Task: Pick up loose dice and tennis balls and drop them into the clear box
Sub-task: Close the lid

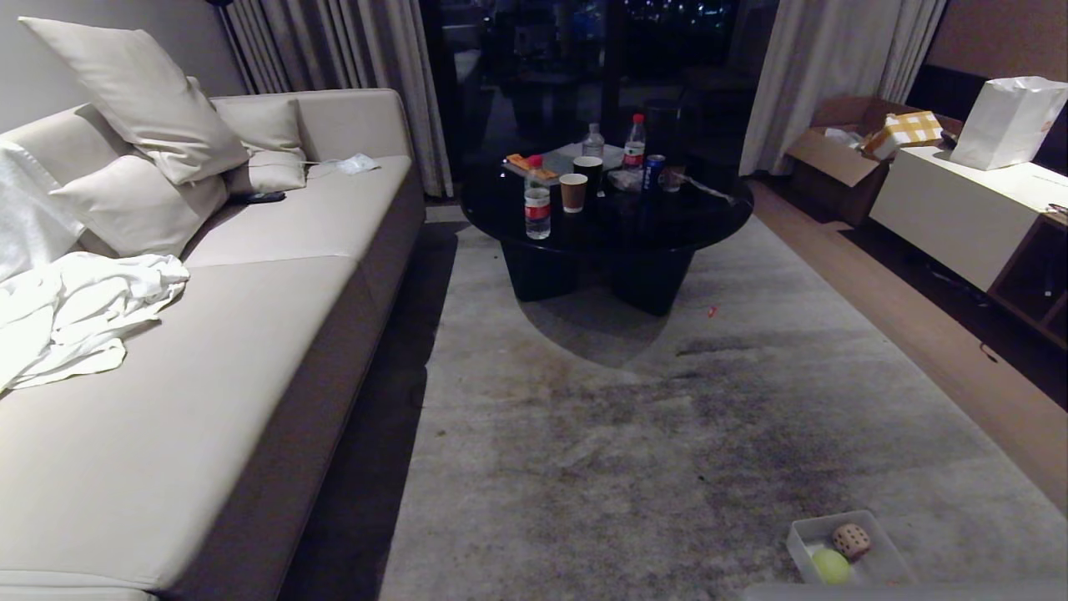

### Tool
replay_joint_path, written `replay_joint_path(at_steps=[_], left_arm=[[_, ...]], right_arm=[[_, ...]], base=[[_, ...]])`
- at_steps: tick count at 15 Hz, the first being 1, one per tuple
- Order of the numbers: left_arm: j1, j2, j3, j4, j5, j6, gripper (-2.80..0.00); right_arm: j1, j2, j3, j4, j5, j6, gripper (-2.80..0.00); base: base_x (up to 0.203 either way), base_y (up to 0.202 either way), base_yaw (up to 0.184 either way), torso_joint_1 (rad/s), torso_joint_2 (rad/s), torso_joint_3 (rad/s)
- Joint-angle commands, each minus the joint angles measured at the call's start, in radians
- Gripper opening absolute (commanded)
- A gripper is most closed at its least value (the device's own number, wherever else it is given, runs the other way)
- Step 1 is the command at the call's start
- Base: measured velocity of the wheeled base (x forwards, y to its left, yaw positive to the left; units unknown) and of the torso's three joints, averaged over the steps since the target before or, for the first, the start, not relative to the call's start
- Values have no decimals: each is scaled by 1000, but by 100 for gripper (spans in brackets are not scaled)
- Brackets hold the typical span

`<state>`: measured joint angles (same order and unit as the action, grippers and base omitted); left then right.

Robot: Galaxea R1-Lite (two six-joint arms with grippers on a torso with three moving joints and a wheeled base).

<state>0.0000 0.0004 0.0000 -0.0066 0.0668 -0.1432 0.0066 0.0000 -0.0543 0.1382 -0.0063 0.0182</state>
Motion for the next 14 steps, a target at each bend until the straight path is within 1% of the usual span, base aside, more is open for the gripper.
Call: replay_joint_path(at_steps=[1, 3, 5, 7, 9, 10, 11, 12, 13, 14], left_arm=[[0, 1, 2, -1, 1, -1, -280], [0, 1, 2, -1, 1, -1, -280], [0, 1, 2, -1, 1, -1, -280], [0, 0, 2, -1, 1, -1, -280], [0, 1, 2, -1, 1, -1, -280], [0, 1, 2, -1, 1, -1, -280], [0, 1, 2, -1, 1, -1, -280], [0, 1, 2, -1, 1, -1, -280], [0, 1, 2, 0, 1, -1, -280], [0, 1, 2, -1, 1, -1, -280]], right_arm=[[-3, 23, -20, 17, -25, 24, -280], [-3, 117, -73, 26, -68, 38, -280], [-3, 215, -143, 16, -87, 87, -280], [0, 218, -153, 15, -85, 101, -280], [3, 111, -124, 24, -46, 81, -280], [3, 50, -99, 29, -24, 60, -280], [3, 10, -53, 27, -7, 20, -280], [3, -3, -8, 11, 5, -28, -280], [3, 0, 8, -15, 14, -41, -280], [4, 0, 7, -14, 20, -41, -280]], base=[[0, 0, 0, 0, 0, 0], [0, 0, 0, 0, 0, 0], [0, 0, 0, 0, 0, 0], [0, 0, 0, 0, 0, 0], [0, 0, 0, 0, 0, 0], [0, 0, 0, 0, 0, 0], [0, 0, 0, 0, 0, 0], [0, 0, 0, 0, 0, 0], [0, 0, 0, 0, 0, 0], [0, 0, 0, 0, 0, 0]])
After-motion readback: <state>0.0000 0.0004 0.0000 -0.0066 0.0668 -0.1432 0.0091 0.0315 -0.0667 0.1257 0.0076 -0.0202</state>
